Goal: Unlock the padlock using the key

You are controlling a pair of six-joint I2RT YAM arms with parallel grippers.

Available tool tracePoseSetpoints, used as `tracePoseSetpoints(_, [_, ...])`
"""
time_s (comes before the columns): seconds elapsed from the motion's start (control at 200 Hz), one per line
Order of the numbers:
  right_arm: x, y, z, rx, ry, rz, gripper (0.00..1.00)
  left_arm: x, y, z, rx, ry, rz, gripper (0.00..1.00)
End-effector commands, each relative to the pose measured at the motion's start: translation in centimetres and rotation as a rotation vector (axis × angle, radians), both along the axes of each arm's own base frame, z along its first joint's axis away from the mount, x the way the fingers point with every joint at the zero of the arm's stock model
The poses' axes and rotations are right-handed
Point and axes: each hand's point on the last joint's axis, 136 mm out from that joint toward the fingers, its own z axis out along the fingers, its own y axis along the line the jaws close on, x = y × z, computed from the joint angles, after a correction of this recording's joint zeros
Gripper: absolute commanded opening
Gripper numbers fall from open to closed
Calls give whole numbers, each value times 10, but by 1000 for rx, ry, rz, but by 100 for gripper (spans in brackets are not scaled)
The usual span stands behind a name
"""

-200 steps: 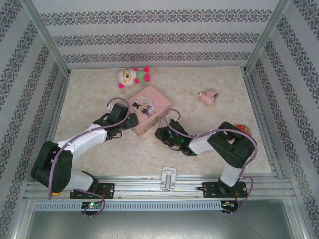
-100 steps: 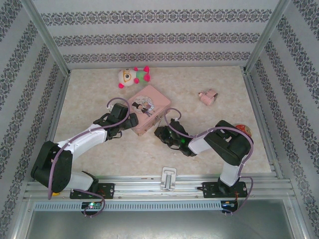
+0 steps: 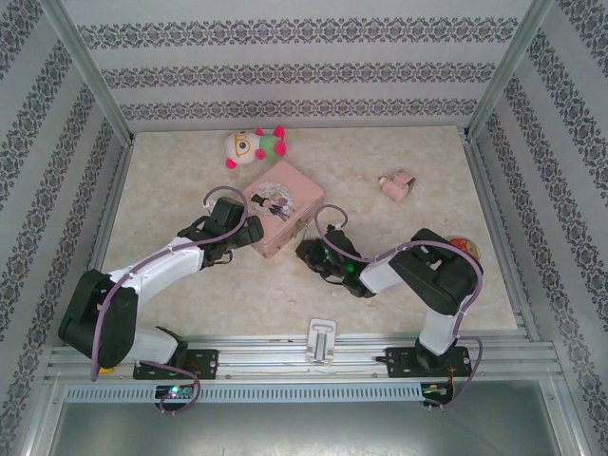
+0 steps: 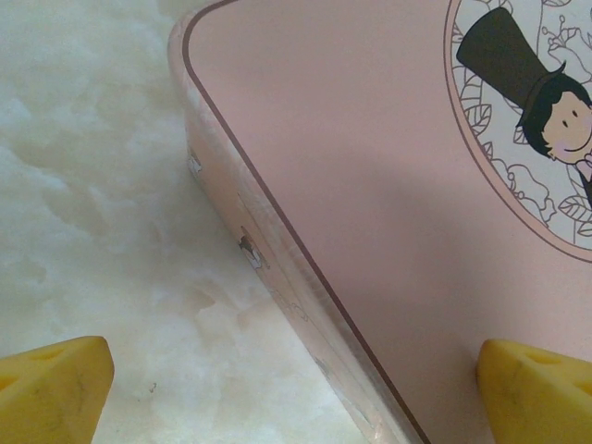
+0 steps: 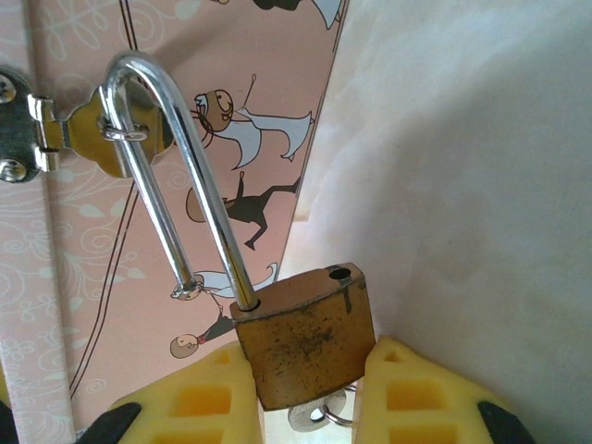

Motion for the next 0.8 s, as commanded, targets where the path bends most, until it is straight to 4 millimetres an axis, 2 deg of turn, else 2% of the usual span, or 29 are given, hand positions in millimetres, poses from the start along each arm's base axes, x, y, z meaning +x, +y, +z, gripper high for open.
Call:
tracePoseSetpoints(0.0, [22, -12, 8, 15, -58, -100, 0, -22, 10, -16, 64, 90, -8, 99])
tracePoseSetpoints(0.8, [36, 1, 13, 167, -83, -150, 0, -26, 12, -20, 72, 99, -10, 99])
